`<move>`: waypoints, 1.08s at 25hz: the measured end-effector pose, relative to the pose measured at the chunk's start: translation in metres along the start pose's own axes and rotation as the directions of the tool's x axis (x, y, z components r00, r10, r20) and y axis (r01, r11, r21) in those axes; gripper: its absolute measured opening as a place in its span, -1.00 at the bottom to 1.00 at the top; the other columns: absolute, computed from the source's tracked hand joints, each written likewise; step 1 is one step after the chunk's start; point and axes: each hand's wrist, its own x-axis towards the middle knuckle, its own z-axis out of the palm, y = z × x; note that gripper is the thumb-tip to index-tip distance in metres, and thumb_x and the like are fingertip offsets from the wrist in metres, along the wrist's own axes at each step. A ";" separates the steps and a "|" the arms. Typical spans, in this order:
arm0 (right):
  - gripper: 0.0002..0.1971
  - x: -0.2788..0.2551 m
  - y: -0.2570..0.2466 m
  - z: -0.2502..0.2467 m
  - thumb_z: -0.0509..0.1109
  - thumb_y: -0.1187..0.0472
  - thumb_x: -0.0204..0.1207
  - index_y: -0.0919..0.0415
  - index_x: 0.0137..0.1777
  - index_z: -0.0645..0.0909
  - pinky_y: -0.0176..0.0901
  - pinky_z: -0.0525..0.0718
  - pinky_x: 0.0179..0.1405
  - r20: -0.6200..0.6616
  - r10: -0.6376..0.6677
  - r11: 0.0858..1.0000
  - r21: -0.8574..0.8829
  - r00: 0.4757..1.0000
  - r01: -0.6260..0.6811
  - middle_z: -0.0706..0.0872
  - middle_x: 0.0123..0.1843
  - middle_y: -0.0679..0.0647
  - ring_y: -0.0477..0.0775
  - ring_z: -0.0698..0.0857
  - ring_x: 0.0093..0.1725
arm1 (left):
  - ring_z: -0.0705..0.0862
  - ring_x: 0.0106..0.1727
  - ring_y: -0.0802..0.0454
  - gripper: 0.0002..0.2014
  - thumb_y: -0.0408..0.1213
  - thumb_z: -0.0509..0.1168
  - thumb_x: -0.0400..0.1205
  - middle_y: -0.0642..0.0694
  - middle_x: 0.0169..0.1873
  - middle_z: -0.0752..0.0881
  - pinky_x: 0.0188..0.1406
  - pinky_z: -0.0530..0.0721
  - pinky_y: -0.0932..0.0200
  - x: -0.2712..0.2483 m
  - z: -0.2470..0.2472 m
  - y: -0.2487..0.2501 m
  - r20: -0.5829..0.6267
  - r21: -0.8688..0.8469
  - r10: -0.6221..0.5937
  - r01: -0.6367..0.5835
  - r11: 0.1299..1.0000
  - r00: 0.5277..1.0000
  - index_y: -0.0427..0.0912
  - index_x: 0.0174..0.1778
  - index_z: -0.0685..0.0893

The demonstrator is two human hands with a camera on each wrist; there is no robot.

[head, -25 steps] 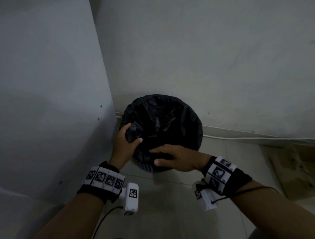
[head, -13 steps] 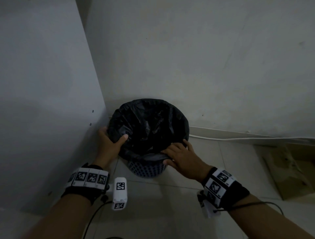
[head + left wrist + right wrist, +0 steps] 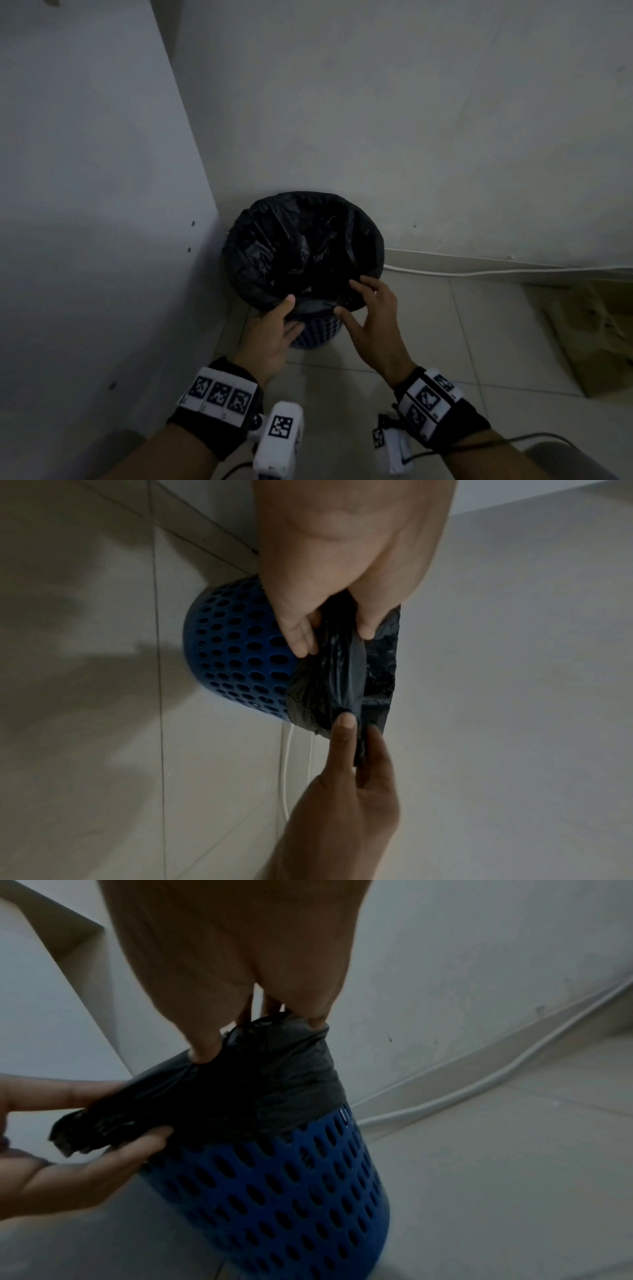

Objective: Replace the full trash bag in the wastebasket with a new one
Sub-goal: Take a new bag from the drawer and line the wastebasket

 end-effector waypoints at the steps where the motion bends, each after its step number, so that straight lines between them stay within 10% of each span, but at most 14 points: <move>1: -0.49 -0.005 -0.003 0.002 0.46 0.04 0.55 0.21 0.45 0.52 -0.06 0.41 0.46 -0.028 0.077 0.995 0.070 0.997 -0.075 0.43 0.47 0.15 0.17 0.42 0.46 | 0.66 0.13 -0.02 -0.52 -0.21 0.31 0.68 -0.14 0.42 0.56 0.08 0.63 0.05 -0.001 0.001 0.000 0.011 -0.004 -0.004 0.004 1.000 1.000 -0.12 0.53 0.43; 6: -0.68 -0.009 -0.023 0.012 0.38 0.29 0.61 0.15 0.34 0.49 -0.24 0.73 0.14 -0.002 0.460 0.674 0.652 0.888 -0.347 0.52 0.33 0.11 0.00 0.66 0.19 | 0.58 0.30 -0.10 -0.52 -0.15 0.26 0.70 -0.15 0.45 0.53 0.13 0.54 0.05 -0.007 0.006 -0.001 0.021 0.015 -0.029 0.029 0.999 0.999 -0.13 0.55 0.42; 9: -0.79 -0.002 -0.040 0.014 0.27 0.37 0.67 0.28 0.27 0.48 -0.10 0.75 -0.06 0.250 0.642 0.162 0.880 0.725 -0.447 0.62 0.15 0.19 0.06 0.68 -0.06 | 0.53 0.39 -0.13 -0.52 -0.18 0.21 0.73 -0.18 0.51 0.47 0.17 0.53 0.09 -0.006 0.008 -0.003 0.034 -0.053 -0.007 0.008 0.999 0.999 -0.15 0.59 0.37; 13: -0.73 0.005 -0.045 0.001 0.23 0.13 0.71 0.20 0.28 0.63 -0.02 0.63 0.35 0.509 0.527 -0.215 0.854 0.681 -0.473 0.75 0.14 0.11 0.09 0.69 0.17 | 0.62 0.20 -0.05 -0.56 -0.22 0.18 0.74 -0.20 0.48 0.52 0.04 0.60 0.12 -0.014 0.013 -0.002 0.061 -0.140 0.022 -0.014 0.990 0.998 -0.16 0.57 0.40; 19: -0.62 0.016 -0.036 0.005 0.22 0.12 0.71 0.26 0.45 0.55 -0.32 0.72 -0.26 0.607 0.444 -0.251 0.790 0.659 -0.559 0.73 0.32 0.16 0.01 0.73 -0.01 | 0.61 0.29 -0.06 -0.53 -0.03 0.20 0.71 -0.15 0.45 0.56 0.12 0.55 0.10 -0.017 0.014 -0.005 0.053 -0.088 -0.026 0.031 0.996 0.998 -0.12 0.51 0.48; 23: -0.63 0.008 -0.038 0.009 0.17 0.14 0.73 0.28 0.44 0.54 -0.10 0.74 0.07 0.625 0.364 -0.211 0.777 0.690 -0.593 0.73 0.31 0.22 0.15 0.73 0.19 | 0.67 0.23 -0.02 -0.60 -0.02 0.26 0.67 -0.12 0.24 0.70 0.00 0.67 0.15 -0.022 0.018 -0.017 0.103 -0.071 -0.077 0.085 0.994 0.992 -0.08 0.40 0.55; 27: -0.61 -0.001 -0.043 0.019 0.22 0.09 0.70 0.31 0.40 0.58 -0.08 0.74 -0.11 0.639 0.376 -0.179 0.761 0.671 -0.624 0.79 0.17 0.22 0.10 0.78 -0.03 | 0.71 -0.08 0.02 -0.80 -0.20 0.25 0.70 -0.07 -0.16 0.83 -0.21 0.72 0.22 -0.022 0.022 -0.020 0.098 -0.095 -0.040 0.049 0.994 0.994 -0.12 0.20 0.66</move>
